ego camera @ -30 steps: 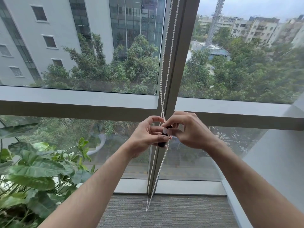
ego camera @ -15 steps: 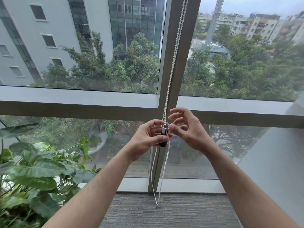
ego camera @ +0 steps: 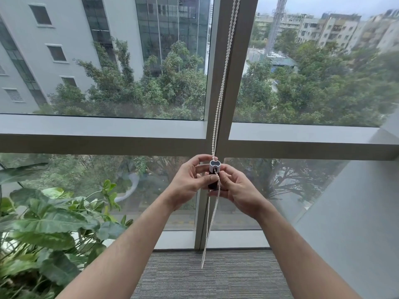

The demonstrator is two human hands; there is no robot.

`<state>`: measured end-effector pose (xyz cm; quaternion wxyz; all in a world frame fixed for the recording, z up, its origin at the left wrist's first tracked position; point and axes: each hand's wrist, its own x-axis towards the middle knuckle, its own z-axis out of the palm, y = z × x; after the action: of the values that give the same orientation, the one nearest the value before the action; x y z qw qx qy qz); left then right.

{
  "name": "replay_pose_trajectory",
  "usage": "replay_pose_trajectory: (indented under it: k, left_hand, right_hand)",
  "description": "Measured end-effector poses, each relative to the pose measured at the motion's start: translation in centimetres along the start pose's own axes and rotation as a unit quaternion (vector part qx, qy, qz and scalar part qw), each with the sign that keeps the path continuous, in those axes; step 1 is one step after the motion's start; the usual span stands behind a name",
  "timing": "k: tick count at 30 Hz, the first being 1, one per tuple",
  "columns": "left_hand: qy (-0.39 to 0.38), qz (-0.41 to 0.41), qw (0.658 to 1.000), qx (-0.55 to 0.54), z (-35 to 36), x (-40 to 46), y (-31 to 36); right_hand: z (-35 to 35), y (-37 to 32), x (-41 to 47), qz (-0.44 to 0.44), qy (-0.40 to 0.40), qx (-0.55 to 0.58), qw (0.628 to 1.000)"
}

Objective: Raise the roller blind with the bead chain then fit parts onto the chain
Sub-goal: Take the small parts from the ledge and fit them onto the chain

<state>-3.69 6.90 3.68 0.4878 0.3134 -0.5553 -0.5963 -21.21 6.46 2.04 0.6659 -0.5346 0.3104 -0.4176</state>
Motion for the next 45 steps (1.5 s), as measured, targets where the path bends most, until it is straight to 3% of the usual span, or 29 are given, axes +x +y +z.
replay_pose_trajectory:
  k: [5, 11, 24, 35, 45]
  left_hand:
    - [-0.007, 0.002, 1.0, 0.01, -0.5, -0.8, 0.0]
    - [0.004, 0.015, 0.997, 0.07, -1.4, -1.7, -0.4]
    - [0.059, 0.007, 0.995, 0.082, -2.7, -3.6, -2.2]
    - [0.026, 0.0, 0.985, 0.171, -4.5, -5.7, -3.8]
    - [0.032, -0.055, 0.974, 0.217, -4.4, -7.6, -7.4]
  right_hand:
    - [0.6, 0.4, -0.4, 0.003, -0.027, 0.031, 0.999]
    - [1.0, 1.6, -0.6, -0.016, 0.064, -0.029, 0.997]
    - [3.3, 5.0, -2.7, -0.002, 0.132, -0.084, 0.988]
    - [5.2, 11.3, -5.1, 0.066, 0.173, -0.119, 0.976]
    - [4.7, 16.8, -6.9, 0.126, 0.186, -0.173, 0.959]
